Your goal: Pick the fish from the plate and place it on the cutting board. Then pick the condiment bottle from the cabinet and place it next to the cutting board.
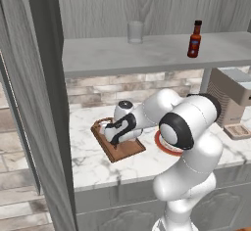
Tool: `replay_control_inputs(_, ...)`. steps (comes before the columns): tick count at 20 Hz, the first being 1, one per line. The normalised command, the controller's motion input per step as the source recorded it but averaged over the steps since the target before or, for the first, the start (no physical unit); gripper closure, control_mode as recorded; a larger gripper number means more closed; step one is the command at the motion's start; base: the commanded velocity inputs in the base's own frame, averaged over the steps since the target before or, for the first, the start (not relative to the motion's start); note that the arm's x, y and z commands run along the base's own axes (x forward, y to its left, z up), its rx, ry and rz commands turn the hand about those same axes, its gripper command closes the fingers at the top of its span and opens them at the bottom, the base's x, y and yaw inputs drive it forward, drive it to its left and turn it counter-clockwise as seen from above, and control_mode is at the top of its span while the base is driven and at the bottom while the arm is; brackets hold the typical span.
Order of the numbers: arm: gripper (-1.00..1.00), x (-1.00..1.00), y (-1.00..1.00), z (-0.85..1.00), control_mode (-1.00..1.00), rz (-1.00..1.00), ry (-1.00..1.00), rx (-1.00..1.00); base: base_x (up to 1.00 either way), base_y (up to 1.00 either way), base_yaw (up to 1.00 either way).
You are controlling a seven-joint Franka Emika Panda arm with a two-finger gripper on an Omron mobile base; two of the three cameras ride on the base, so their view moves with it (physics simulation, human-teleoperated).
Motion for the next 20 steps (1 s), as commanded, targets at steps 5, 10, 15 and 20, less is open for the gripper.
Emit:
replay_control_inputs(5, -1.0, 0.01, 0.05, -0.4, -1.0, 0.0, -0.01, 0.0, 0.0, 0.0, 0.0)
replay_control_inputs(10, -1.0, 0.0, 0.01, -0.27, -1.0, 0.0, -0.02, 0.0, 0.0, 0.0, 0.0)
replay_control_inputs(15, -1.0, 0.0, 0.0, 0.03, -1.0, 0.0, -0.05, 0.04, 0.0, 0.0, 0.0)
replay_control_inputs(20, -1.0, -0.01, 0.0, 0.11, -1.0, 0.0, -0.06, 0.05, 0.0, 0.0, 0.0)
